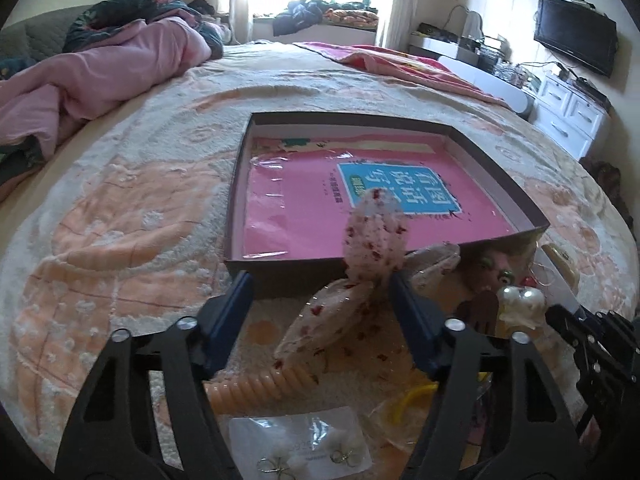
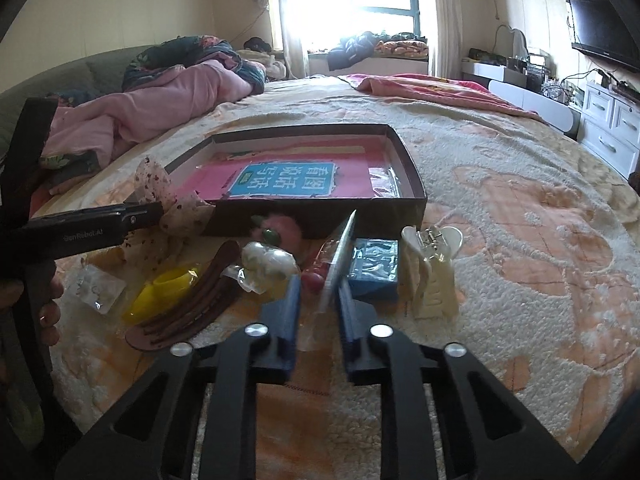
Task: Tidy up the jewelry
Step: 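Grasp the polka-dot bow with the left tool while the right tool grasps a clear bag, then lower the bow into the pink box with the left tool while the right tool drops the bag there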
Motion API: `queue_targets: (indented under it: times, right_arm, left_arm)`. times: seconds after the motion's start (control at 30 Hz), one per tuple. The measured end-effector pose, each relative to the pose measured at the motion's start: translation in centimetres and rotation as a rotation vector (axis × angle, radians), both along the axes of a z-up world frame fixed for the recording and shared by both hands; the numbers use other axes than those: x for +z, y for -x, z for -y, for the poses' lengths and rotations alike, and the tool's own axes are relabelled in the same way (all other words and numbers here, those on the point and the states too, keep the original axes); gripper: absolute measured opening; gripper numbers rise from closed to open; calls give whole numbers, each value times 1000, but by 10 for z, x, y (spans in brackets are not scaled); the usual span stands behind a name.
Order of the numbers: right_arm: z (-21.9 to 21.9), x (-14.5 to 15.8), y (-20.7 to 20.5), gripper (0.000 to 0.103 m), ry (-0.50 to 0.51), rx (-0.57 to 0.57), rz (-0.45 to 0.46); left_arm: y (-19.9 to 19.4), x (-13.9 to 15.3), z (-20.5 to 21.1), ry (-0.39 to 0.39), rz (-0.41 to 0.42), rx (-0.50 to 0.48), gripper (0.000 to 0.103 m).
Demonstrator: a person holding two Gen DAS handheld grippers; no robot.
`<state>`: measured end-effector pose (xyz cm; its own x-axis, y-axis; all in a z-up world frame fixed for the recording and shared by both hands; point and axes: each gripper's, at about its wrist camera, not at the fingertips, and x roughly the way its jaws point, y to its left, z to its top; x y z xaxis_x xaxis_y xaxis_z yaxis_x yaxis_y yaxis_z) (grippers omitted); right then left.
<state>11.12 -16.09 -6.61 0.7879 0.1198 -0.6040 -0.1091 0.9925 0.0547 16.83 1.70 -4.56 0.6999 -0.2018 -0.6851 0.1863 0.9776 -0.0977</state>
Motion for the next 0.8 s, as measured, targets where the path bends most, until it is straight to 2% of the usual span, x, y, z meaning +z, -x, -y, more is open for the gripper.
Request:
queue_targets:
  times: [0.1,0.17,0.27,0.47,0.8]
  right_arm:
    - [4,0,-1,12,-18,2,-6]
    - [5,1,0,11,-22,7,-4]
    - [8,4,3,11,-39,13,3]
    - [11,17,11,10,-49,23,51]
    - [28,36,13,10,-90,11,91]
  left_arm:
    - [0,-3,1,1,-8,-17,39]
    - [2,-3,3,11,-5,-43,21]
    - [5,-2,5,16,2,-58,8]
    - [14,11,5,56,31,-57,4]
    - [26,39,31,30,57,-96,4]
